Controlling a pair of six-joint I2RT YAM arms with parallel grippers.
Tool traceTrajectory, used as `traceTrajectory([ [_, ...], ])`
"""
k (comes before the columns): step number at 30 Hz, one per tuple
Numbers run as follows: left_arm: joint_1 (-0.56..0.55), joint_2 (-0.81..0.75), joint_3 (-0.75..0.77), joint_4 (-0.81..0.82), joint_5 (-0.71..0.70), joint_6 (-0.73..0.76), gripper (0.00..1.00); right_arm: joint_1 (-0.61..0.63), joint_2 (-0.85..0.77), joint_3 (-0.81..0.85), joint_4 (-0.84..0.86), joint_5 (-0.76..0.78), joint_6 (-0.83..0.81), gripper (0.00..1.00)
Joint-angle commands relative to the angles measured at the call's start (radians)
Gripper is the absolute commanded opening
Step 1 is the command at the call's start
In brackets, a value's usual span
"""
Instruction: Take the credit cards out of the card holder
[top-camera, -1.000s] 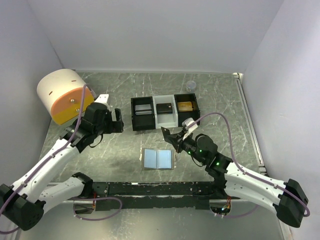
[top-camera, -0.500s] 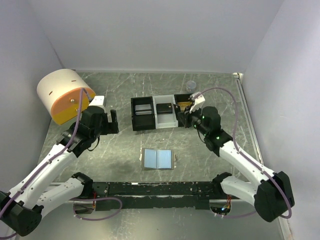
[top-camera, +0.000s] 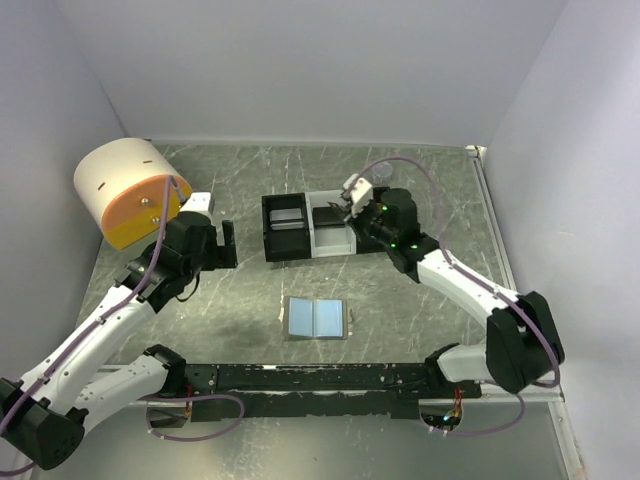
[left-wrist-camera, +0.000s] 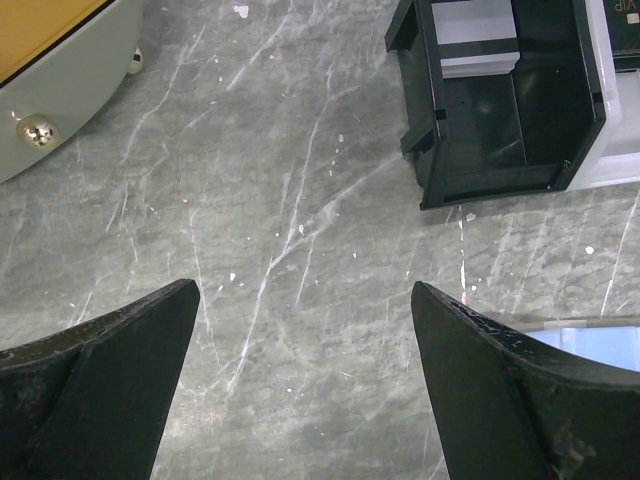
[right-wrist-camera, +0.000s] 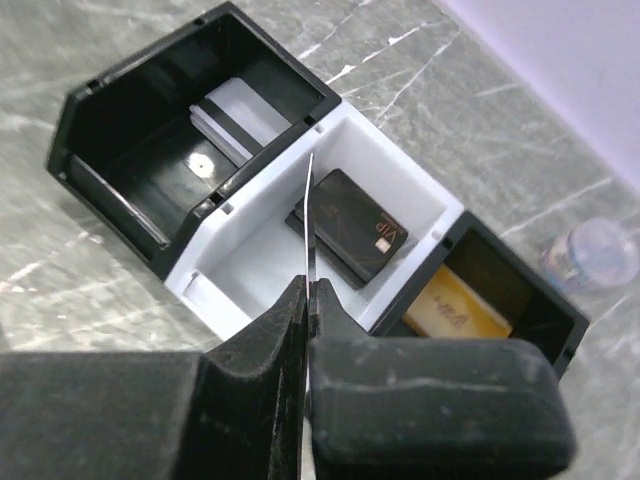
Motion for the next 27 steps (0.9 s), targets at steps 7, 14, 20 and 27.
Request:
traceTrajectory([
  [7,0.007,-0.019,0.002,-0.003,-0.013,0.017,1.0,0.157,0.258,0.129,0.051,0.325,-0.486,0.0],
  [14,0.007,-0.018,0.002,-0.001,-0.002,0.021,1.0,0.157,0.382,0.206,0.016,0.324,-0.621,0.0],
  [20,0.008,-0.017,0.002,0.0,-0.003,0.022,1.0,0.158,0.464,0.263,0.046,0.316,-0.691,0.0],
  [27,0.007,-0.018,0.002,0.001,-0.005,0.023,1.0,0.156,0.551,0.327,0.024,0.335,-0.726,0.0],
])
